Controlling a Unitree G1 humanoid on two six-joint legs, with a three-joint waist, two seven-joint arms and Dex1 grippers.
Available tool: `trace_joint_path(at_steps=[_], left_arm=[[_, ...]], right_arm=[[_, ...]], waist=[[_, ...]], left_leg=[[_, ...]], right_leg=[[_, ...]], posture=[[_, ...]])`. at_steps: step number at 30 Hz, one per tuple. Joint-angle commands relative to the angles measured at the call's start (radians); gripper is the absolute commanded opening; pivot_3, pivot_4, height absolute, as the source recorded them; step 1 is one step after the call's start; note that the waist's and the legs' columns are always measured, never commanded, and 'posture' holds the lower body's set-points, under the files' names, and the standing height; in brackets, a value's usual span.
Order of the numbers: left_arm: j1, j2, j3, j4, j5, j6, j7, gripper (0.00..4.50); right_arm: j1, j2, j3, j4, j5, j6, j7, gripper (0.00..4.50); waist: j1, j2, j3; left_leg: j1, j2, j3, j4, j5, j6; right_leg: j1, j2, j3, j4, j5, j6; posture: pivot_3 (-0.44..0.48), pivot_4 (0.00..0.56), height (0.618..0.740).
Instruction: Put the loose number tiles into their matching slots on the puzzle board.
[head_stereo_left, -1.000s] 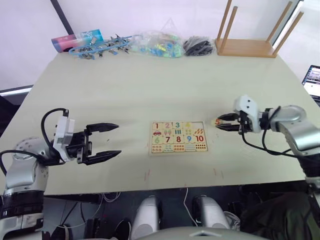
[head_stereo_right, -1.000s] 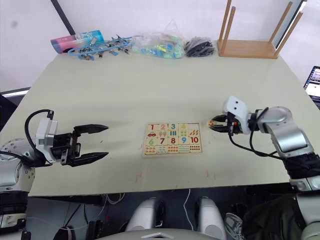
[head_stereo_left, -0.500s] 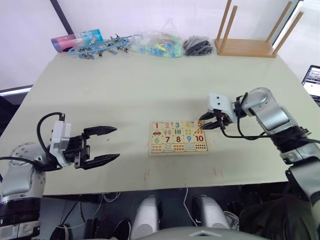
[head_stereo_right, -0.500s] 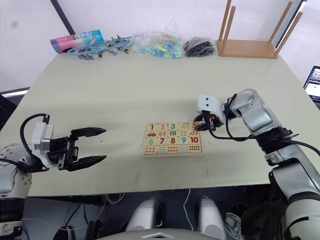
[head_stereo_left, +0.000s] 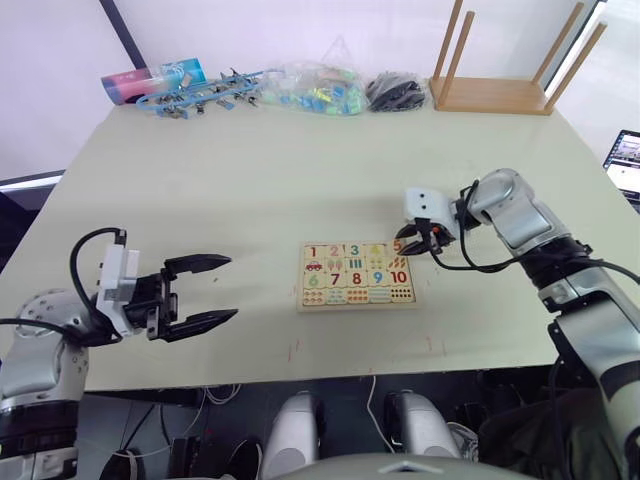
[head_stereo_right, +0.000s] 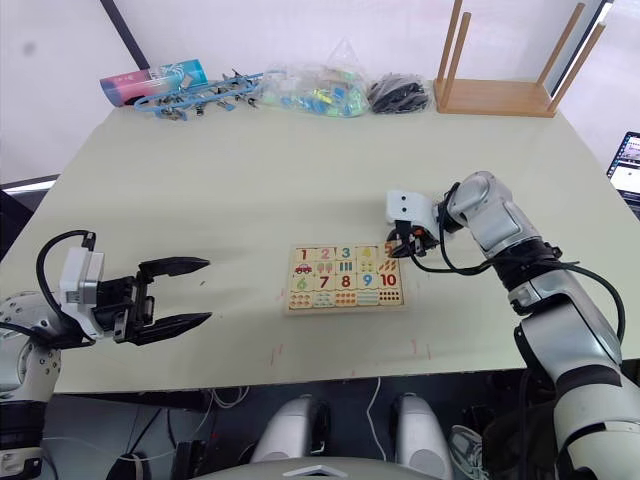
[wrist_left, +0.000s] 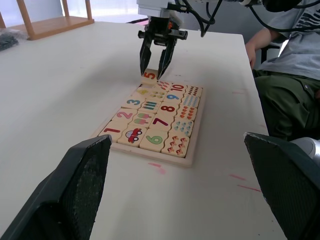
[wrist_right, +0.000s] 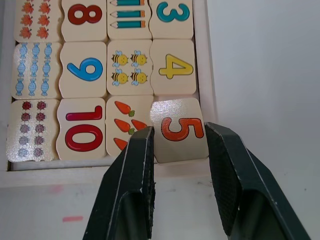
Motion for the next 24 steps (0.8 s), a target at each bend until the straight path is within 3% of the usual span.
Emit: trace_joint_path(at_steps=[1,24], left_arm=[[0.006,0.009,0.032,-0.029,-0.01,-0.015,0.015,4.5],[0.027,-0.004,0.029,-0.052,-0.021,-0.03,0.053,4.5]], right_arm=[[-0.026,0.003,-0.016,-0.015,-0.009,-0.014,0.004,0.98],[-0.03,0.043,-0.018,0.003,-0.039,0.021,-0.015,0.98]], waist=[[0.0,0.0,0.0],[-0.001,0.0,0.0]], left_leg=[[0.0,0.0,0.0,0.0,0.0,0.0],[0.0,0.0,0.0,0.0,0.0,0.0]], right_leg=[[0.0,0.0,0.0,0.0,0.0,0.0],[0.0,0.0,0.0,0.0,0.0,0.0]], posture=[[0.0,0.15,0.74],[0.0,0.15,0.74]])
